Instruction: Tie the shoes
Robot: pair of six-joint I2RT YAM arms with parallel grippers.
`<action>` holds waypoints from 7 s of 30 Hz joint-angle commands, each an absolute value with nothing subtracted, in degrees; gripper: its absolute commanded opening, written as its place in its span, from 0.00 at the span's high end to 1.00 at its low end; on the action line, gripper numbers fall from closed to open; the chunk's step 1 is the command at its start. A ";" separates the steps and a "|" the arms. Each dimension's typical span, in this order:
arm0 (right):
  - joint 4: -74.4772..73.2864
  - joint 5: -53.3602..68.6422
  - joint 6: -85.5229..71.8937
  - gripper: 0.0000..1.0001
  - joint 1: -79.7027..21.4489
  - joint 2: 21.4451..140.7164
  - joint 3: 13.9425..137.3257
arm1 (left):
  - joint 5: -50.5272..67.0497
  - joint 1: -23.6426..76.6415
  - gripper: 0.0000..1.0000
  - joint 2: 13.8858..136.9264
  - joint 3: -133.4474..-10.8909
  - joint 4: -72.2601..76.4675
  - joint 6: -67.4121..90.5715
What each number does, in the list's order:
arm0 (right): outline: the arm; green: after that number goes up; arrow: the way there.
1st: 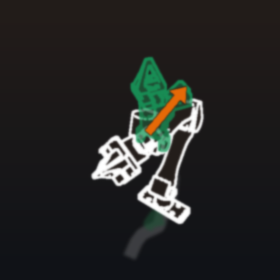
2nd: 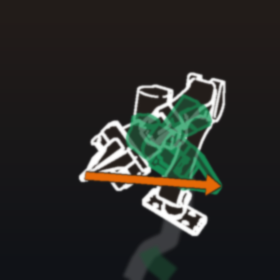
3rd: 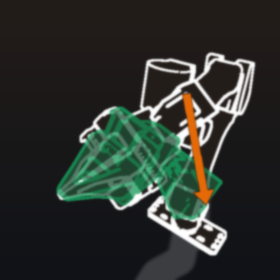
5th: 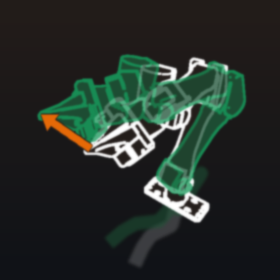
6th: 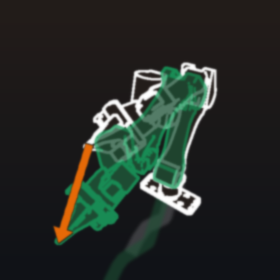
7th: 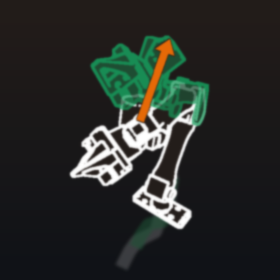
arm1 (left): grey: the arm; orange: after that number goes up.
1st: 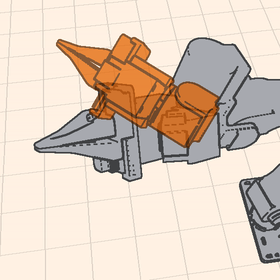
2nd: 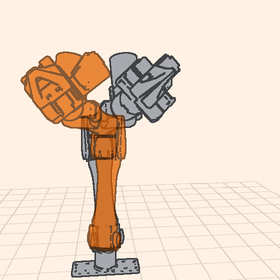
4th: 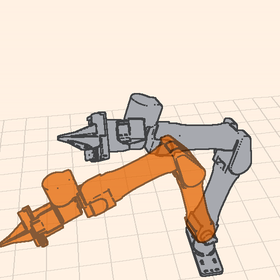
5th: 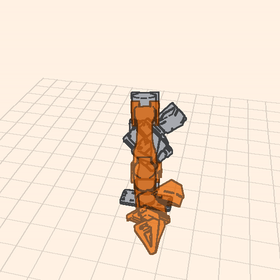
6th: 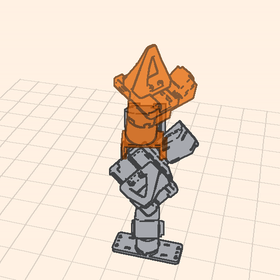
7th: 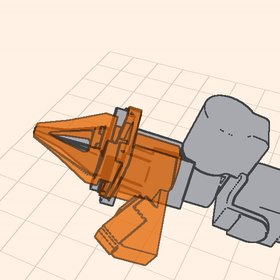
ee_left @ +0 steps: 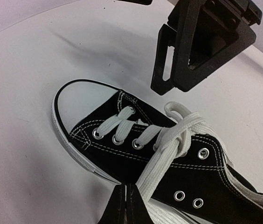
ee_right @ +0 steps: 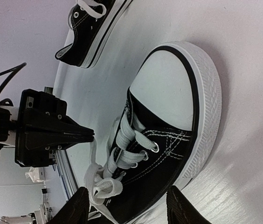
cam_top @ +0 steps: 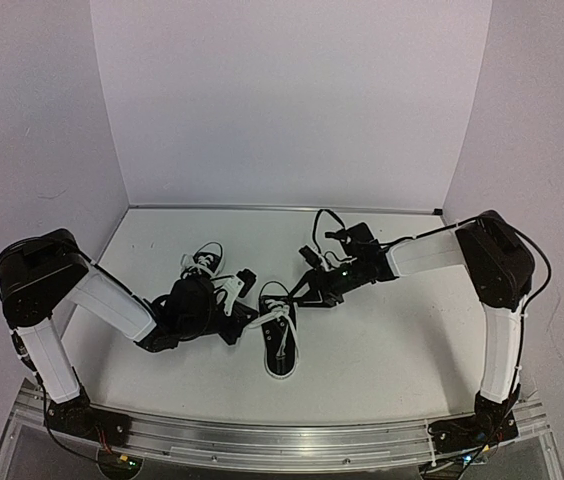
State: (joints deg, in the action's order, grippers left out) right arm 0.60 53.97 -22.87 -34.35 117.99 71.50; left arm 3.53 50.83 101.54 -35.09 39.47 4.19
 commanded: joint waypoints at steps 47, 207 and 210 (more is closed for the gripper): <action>2.24 49.23 -22.40 1.00 -35.60 111.36 68.60 | -3.75 50.45 1.00 94.11 -36.77 32.97 5.86; -1.77 53.46 -13.70 0.58 -34.69 114.58 67.51 | 11.43 38.06 1.00 85.70 -43.15 13.74 14.93; -1.66 53.34 -13.37 0.57 -35.29 115.41 68.34 | 11.66 38.05 1.00 86.54 -43.20 14.11 15.11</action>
State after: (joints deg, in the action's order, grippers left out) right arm -2.64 53.28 -14.39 -33.98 113.75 65.55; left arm 10.74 38.24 85.22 -42.72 12.05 14.05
